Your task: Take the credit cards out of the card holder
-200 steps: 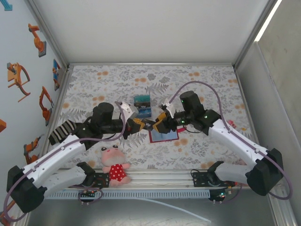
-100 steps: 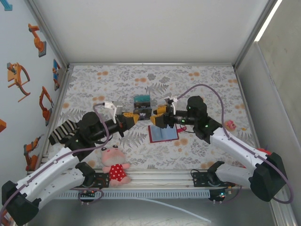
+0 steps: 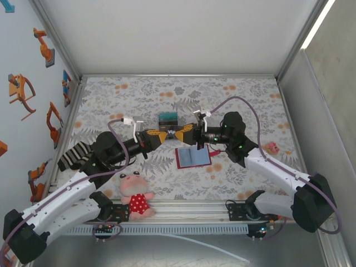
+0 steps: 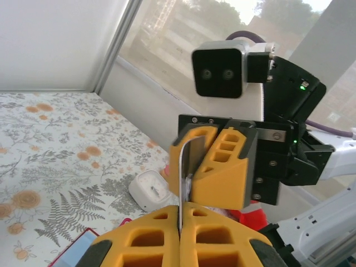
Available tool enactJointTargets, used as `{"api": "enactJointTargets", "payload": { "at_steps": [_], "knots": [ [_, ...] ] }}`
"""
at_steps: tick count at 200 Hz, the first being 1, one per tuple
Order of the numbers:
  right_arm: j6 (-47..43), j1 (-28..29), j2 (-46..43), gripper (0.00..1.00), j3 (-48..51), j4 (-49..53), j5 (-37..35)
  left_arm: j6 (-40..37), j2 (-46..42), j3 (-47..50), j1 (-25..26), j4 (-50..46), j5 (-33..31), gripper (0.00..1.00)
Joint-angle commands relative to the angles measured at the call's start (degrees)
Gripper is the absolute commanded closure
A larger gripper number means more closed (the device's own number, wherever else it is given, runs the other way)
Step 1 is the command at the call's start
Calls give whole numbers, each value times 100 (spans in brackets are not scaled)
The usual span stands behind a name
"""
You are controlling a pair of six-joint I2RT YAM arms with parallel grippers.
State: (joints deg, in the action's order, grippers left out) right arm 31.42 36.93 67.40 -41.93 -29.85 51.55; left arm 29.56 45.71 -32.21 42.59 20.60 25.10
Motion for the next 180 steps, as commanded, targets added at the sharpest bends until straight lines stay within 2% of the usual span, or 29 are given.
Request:
{"api": "enactJointTargets", "payload": {
  "at_steps": [1, 19, 40, 65, 77, 100, 122, 148, 180],
  "knots": [
    [15, -1, 0, 98, -58, -316, 241, 48, 52, 34, -13, 203, 109, 99],
    [-79, -1, -73, 100, -47, -173, 242, -204, 6, -97, -13, -167, 67, 81],
    [-455, -1, -193, 100, -171, 536, 119, -771, -120, -418, -11, -963, 16, 63],
    [-924, -1, -361, 100, -317, 1393, -5, -1761, -182, -1062, -12, -2322, 55, 41],
    [-1163, -1, -410, 100, -415, 1845, -20, -2261, -118, -1444, -13, -3019, 69, 34],
    [-1549, -1, -468, 100, -610, 2649, -55, -2902, 187, -2038, -14, -3946, 35, 34],
    [-1690, 2, -482, 100, -700, 2967, -10, -3334, 649, -2527, -9, -4504, 139, 35],
    [-1756, 6, -469, 100, -745, 3110, 73, -3633, 1195, -2924, -5, -4757, 290, 41],
    [-1862, 7, -423, 100, -755, 3234, 99, -4009, 1627, -3165, 0, -4777, 617, 42]
  ]
}}
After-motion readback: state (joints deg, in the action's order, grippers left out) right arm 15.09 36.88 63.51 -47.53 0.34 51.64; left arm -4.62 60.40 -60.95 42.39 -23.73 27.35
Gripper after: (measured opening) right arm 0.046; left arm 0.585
